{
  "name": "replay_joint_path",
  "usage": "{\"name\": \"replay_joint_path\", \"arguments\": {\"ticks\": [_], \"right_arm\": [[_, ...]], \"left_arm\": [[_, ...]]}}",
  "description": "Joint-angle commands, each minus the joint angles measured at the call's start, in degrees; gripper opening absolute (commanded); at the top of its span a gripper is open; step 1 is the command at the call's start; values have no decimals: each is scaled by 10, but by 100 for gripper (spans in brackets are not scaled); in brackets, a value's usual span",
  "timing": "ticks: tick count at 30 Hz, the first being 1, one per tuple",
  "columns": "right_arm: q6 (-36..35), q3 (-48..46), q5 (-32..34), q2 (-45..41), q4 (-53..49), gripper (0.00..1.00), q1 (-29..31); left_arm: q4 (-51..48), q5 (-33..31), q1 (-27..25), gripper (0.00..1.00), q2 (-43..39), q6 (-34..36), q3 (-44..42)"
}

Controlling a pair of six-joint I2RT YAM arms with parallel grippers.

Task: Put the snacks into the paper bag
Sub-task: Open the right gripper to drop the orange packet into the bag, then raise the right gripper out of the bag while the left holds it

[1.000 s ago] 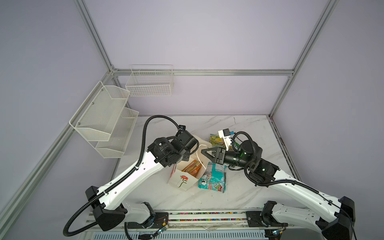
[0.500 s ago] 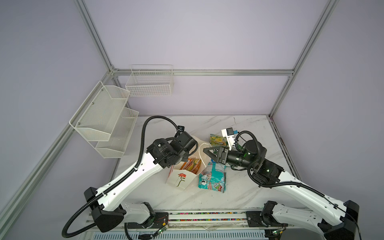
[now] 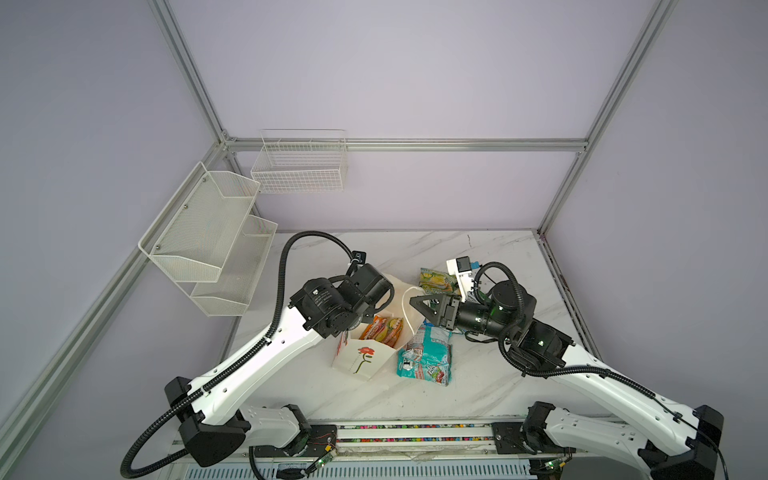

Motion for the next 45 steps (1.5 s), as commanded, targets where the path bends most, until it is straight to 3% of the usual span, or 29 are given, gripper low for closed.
{"name": "replay_joint_path", "arguments": {"ticks": [1,32,45], "right_arm": [[-12,17,11,-20,-12,50,3],[-28,14,74,-65,-77,51,4],[-27,1,151,-109,-134,51,3]], "left_arm": [[10,-27,0,1,-10,-12,-13],[9,-44,5,0,-72,-15,3],[4,-47,5,0,-63,-10,22]]}}
